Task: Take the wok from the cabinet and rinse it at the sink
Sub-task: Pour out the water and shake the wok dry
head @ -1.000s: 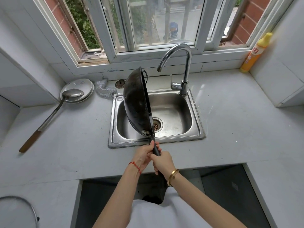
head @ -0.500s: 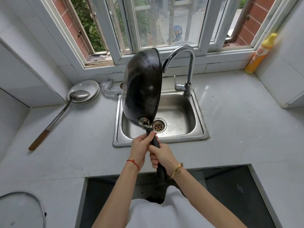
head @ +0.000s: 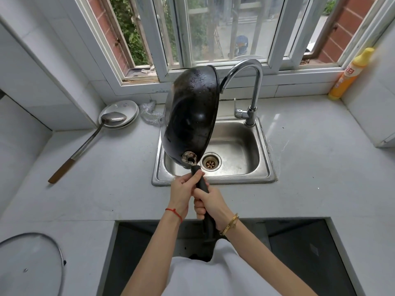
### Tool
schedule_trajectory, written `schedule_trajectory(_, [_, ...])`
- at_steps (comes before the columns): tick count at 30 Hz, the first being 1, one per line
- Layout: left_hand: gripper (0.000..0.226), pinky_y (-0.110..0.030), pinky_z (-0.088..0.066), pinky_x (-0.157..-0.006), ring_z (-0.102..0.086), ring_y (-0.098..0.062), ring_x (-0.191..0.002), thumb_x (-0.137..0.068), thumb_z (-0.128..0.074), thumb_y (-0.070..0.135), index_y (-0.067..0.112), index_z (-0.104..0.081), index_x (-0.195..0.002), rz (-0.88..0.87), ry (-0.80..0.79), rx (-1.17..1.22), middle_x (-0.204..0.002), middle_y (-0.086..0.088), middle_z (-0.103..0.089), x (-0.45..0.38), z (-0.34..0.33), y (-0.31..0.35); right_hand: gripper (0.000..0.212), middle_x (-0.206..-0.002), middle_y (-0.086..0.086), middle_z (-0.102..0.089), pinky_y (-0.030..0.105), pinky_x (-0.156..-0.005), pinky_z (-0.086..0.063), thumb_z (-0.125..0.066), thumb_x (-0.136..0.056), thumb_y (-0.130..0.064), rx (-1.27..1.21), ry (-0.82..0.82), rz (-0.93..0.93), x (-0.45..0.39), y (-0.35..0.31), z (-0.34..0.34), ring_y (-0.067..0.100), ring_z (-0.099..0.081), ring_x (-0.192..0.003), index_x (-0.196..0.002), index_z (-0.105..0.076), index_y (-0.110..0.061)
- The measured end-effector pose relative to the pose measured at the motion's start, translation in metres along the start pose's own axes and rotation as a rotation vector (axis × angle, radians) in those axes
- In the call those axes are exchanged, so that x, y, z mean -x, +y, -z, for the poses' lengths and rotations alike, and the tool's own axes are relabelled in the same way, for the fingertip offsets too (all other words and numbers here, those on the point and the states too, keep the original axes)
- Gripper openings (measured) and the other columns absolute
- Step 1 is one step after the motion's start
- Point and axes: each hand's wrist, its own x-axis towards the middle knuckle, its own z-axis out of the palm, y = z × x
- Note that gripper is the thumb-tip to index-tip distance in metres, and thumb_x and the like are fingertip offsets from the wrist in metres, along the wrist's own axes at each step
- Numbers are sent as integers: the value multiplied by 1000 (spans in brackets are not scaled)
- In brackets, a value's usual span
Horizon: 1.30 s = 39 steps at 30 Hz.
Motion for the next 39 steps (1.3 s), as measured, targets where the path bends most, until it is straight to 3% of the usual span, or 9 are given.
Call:
schedule_trajectory(4, [27, -26, -54, -68, -66, -17, -69, -90, -64, 23, -4, -70, -94, 13, -1, 8, -71, -6, -70, 3, -2, -1, 20, -48, -1, -39, 20, -36, -36, -51, -93, -8, 5, -6, 2, 2, 1, 2, 10, -38, -36, -75, -44, -12])
schedule_trajectory(9, [31, -30, -51, -72, -63, -22, -76, -88, -66, 28, -2, -71, -96, 12, 17, 8, -82, -17, -67, 2, -3, 3, 23, -47, -2, -40, 20, -36, -36, -52, -93, -10, 25, -26, 9, 4, -5, 4, 11, -38, -37, -71, -45, -13])
schedule_trajectory(15, [30, -30, -51, -73, -63, -22, -77, -88, -66, 27, -2, -71, -96, -4, 23, 23, -84, -18, -67, 5, -6, 3, 23, -50, 0, -40, 20, -37, -37, -52, -93, -9, 43, -46, 13, 7, -8, 7, 11, -39, -38, -71, -46, -12])
schedule_trajectory(27, [47, -38, -49, -81, -62, -26, -80, -69, -72, 44, 3, -73, -92, -26, 14, 24, -82, -18, -66, 13, -7, 5, 18, -51, 0, -41, 21, -37, -38, -52, -93, -8, 61, -67, 47, 14, -7, 8, 11, -40, -38, -75, -47, -10])
schedule_trajectory(32, [37, -38, -51, -82, -62, -27, -83, -76, -70, 41, 9, -75, -94, -21, -15, 57, -84, -16, -66, 12, -4, 2, 13, -48, 0, -43, 22, -37, -39, -53, -92, -9, 123, -30, 97, 14, -3, 8, 12, -41, -38, -80, -49, -8])
schedule_trajectory(39, [27, -35, -51, -81, -61, -27, -86, -91, -63, 27, 3, -72, -99, 62, 1, 103, -82, -9, -67, 15, -2, -20, 11, -49, 0, -42, 22, -36, -38, -51, -92, -6, 160, 12, 65, 13, 14, 11, 12, -40, -37, -81, -50, -7])
